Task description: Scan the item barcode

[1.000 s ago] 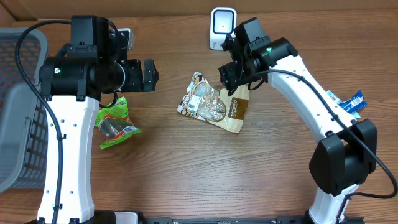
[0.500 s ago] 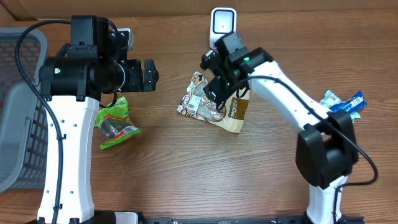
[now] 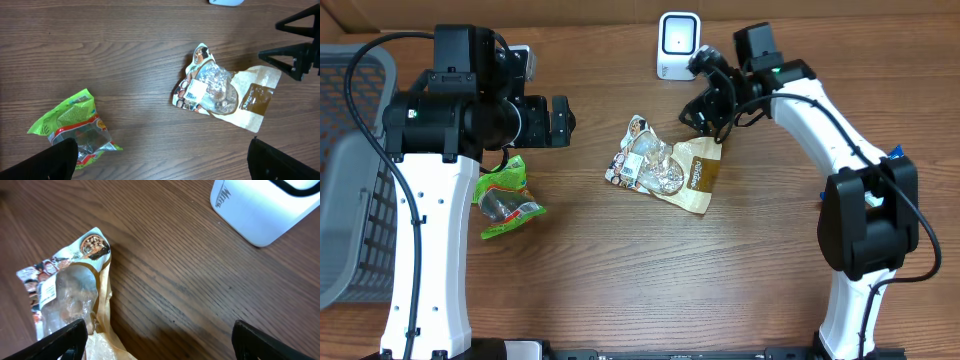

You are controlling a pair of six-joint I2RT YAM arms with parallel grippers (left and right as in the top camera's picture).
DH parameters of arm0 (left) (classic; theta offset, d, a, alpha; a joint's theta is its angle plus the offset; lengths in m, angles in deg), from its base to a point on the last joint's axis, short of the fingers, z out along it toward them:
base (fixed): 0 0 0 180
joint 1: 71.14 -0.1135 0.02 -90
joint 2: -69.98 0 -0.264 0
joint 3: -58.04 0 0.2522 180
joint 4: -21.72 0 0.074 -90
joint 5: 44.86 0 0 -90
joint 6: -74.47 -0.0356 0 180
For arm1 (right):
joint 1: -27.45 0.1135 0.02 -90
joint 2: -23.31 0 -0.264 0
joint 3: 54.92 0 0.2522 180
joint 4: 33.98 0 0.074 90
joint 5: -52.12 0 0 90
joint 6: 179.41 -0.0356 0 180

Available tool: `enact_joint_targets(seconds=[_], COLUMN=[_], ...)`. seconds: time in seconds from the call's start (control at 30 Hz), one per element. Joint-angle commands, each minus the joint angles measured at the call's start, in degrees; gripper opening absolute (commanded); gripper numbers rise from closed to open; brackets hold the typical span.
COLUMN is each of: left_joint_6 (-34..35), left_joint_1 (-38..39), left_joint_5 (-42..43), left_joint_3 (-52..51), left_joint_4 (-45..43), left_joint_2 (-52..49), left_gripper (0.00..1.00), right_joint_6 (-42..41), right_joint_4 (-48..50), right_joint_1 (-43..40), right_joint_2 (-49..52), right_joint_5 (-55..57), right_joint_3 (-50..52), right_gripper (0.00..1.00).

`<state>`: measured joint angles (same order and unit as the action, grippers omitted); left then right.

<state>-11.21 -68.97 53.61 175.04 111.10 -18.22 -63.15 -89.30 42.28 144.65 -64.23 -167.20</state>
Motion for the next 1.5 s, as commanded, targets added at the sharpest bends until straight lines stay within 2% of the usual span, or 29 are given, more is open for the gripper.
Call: enact_joint_targets(seconds=[0.0, 0.23, 0.33, 0.37, 0.5, 0.73, 0.83, 1.0, 1.13, 1.17, 1.23, 1.3, 1.4, 1.47], left_joint_6=[0.61, 0.61, 0.61, 0.61, 0.61, 0.61, 0.61, 0.61, 0.61, 0.61, 0.61, 0.61, 0.61, 0.61], left_joint_1=[0.00, 0.00, 0.00, 0.00, 0.00, 0.00, 0.00, 0.00, 0.00, 0.00, 0.00, 0.00, 0.00, 0.00], left_joint_5=[-0.07, -0.07, -0.07, -0.07, -0.07, -0.07, -0.07, -0.07, -0.07, -0.07, -0.09, -0.07, -0.07, -0.07], left_joint_3=[0.00, 0.00, 0.00, 0.00, 0.00, 0.00, 0.00, 0.00, 0.00, 0.00, 0.00, 0.00, 0.00, 0.00], left_joint_4=[0.00, 0.00, 0.00, 0.00, 0.00, 0.00, 0.00, 0.00, 0.00, 0.00, 0.00, 0.00, 0.00, 0.00], left_joint_2=[-0.24, -0.24, -0.24, -0.24, -0.24, -0.24, -0.24, -0.24, -0.24, -0.24, -0.24, -0.24, -0.24, -0.24], left_gripper=[1.00, 1.00, 1.00, 1.00, 1.00, 1.00, 1.00, 1.00, 1.00, 1.00, 1.00, 1.00, 1.00, 1.00], right_joint_6=[1.11, 1.07, 0.55, -0.02, -6.62, -8.24, -8.33, -12.00, -11.74, -11.02, -10.84, -8.07, -2.12, -1.66], right_joint_4=[-0.02, -5.03, -10.91, -13.75, -21.88, -32.44, -32.28, -32.28, -27.91, -25.88, -20.26, -17.40, -16.06, -14.95], right_joint_1=[-0.13, 0.44, 0.42, 0.37, -0.57, -0.20, -0.33, -3.37, -5.29, -5.42, -5.44, -5.18, -4.31, -3.13], right_joint_2=[4.02, 7.85, 7.78, 7.78, 7.69, 7.39, 7.02, 7.02, 7.02, 7.02, 7.04, 7.13, 7.87, 8.92], right_joint_5=[-7.41, -7.69, -7.65, -7.63, -7.96, -15.39, -12.46, -2.12, 4.87, 4.83, 4.15, -0.55, -8.57, -9.09], right_joint_3=[-0.04, -0.04, -0.35, -0.70, -0.94, -0.94, -1.77, -10.36, -16.94, -17.46, -17.49, -16.98, -16.92, -16.92], right_gripper=[0.93, 0.92, 0.78, 0.70, 0.56, 0.45, 0.48, 0.49, 0.64, 0.68, 0.69, 0.73, 0.75, 0.75])
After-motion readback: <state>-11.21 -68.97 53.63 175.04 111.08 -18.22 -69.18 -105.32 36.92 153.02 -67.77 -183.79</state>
